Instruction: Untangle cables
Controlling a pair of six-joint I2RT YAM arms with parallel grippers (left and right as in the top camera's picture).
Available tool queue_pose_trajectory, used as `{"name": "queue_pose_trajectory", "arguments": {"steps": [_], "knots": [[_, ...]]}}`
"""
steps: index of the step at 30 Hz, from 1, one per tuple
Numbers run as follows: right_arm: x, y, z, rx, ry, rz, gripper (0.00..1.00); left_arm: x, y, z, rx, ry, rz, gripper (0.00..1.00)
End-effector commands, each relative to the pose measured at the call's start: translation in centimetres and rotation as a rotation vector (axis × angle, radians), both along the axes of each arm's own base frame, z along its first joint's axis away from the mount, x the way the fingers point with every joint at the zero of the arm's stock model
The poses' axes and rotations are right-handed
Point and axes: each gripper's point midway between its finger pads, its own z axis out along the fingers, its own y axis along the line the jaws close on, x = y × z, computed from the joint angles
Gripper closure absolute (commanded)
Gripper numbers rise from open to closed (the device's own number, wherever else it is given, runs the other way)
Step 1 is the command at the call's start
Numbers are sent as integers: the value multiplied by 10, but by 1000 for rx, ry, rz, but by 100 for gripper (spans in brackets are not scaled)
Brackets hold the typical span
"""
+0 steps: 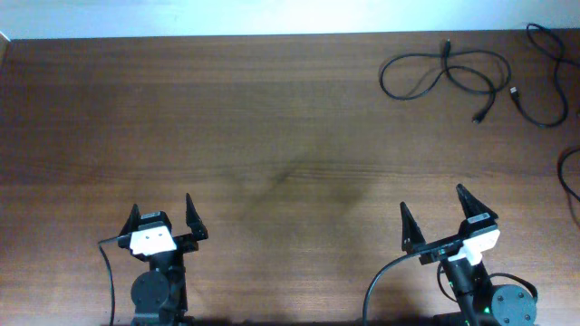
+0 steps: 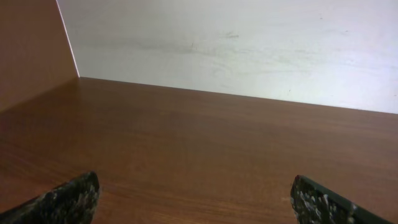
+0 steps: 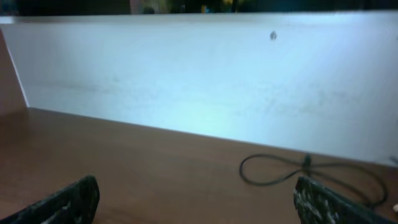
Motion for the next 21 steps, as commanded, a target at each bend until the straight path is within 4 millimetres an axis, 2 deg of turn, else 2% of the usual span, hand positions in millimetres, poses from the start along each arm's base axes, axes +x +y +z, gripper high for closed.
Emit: {"name": "queue_pose_trajectory", "arguments": {"steps": [1,5,9,13,19,21], "knots": [[2,-11,3,-50,-34,-70,1,-1,5,-1,16,5,28,2],[12,-12,-10,-96,-104,-86,1,-1,5,-1,16,5,28,2],[20,-20,-31,-122,-96,-122,1,-1,5,-1,16,4,28,2],[26,-38,-51,-142,-52,-198,1,-1,5,-1,16,5,28,2],[27,-47,-94,-165,128,-230,1,-1,5,-1,16,4,28,2],[28,-52,-95,-166,133,-256,1,-1,5,-1,16,5,28,2]]}}
